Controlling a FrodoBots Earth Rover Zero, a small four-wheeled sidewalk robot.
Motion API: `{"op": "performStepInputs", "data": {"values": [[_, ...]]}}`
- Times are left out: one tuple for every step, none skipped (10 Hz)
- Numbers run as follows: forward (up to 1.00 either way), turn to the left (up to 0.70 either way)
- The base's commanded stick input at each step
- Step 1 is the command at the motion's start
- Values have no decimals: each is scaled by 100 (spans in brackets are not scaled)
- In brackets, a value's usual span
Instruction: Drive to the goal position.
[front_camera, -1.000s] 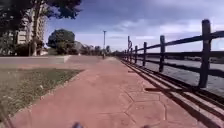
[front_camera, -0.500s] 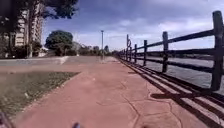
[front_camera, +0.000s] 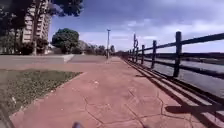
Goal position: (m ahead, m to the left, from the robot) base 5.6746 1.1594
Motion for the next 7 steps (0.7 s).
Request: {"op": "performStepInputs", "data": {"values": [[70,0],[70,0],[70,0],[70,4],[70,35],[70,35],[70,35]]}}
